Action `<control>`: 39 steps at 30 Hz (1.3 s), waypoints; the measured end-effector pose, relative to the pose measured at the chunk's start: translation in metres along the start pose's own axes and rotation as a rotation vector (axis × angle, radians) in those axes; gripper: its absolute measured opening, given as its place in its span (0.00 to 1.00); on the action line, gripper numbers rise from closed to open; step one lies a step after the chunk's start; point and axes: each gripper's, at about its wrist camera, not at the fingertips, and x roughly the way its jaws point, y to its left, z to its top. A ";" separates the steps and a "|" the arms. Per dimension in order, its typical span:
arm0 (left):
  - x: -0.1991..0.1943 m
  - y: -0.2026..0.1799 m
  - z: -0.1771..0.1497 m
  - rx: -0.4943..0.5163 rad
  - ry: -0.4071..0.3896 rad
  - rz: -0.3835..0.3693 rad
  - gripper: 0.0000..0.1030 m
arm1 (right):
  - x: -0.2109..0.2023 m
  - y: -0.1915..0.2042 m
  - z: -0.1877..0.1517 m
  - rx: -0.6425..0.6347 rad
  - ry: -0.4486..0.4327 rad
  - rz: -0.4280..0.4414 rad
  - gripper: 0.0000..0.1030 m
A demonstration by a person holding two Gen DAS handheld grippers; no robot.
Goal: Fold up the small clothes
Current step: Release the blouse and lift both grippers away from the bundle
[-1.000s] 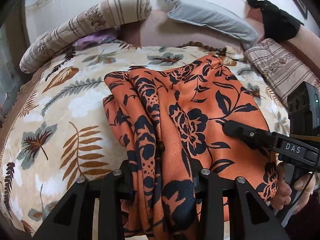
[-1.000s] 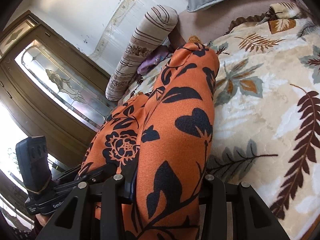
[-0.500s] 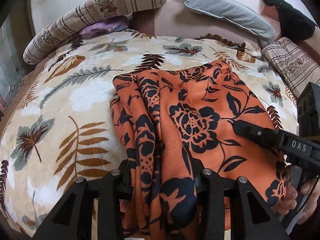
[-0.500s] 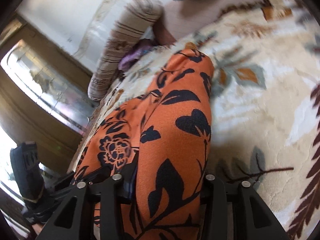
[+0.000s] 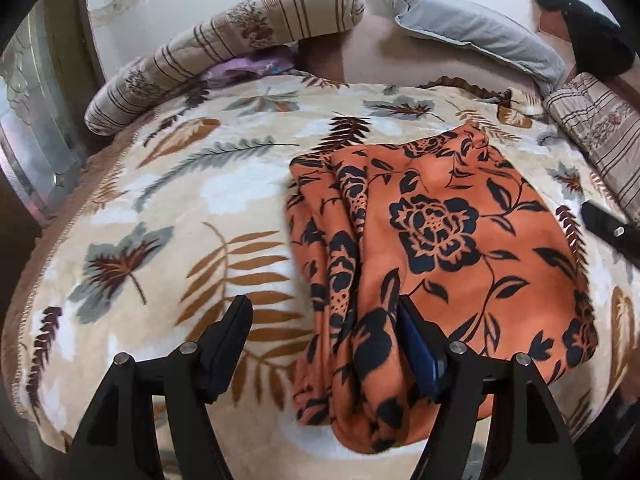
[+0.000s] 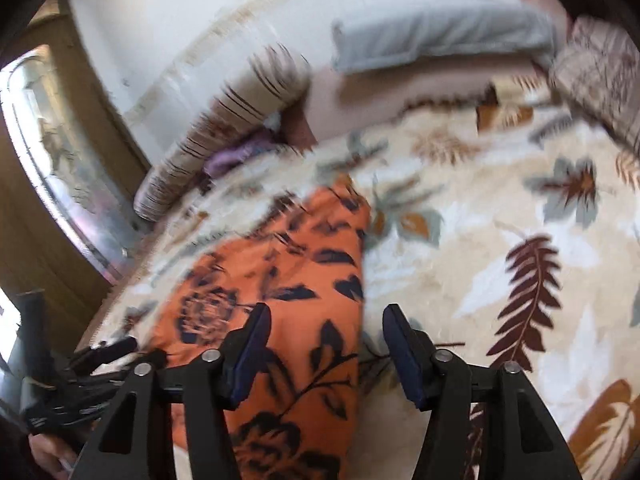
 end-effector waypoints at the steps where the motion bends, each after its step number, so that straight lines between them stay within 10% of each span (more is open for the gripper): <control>1: 0.001 -0.001 -0.001 0.005 0.002 0.013 0.72 | -0.004 0.004 -0.001 -0.015 -0.002 0.004 0.33; 7: 0.020 0.007 -0.007 -0.036 0.054 -0.011 0.83 | 0.036 0.026 -0.039 -0.133 0.186 -0.077 0.33; 22: -0.094 -0.014 -0.004 0.072 -0.193 0.146 0.83 | -0.058 0.059 -0.049 -0.143 -0.022 -0.097 0.33; 39: -0.150 -0.010 -0.015 -0.009 -0.223 0.109 0.84 | -0.121 0.103 -0.037 -0.144 -0.064 -0.139 0.33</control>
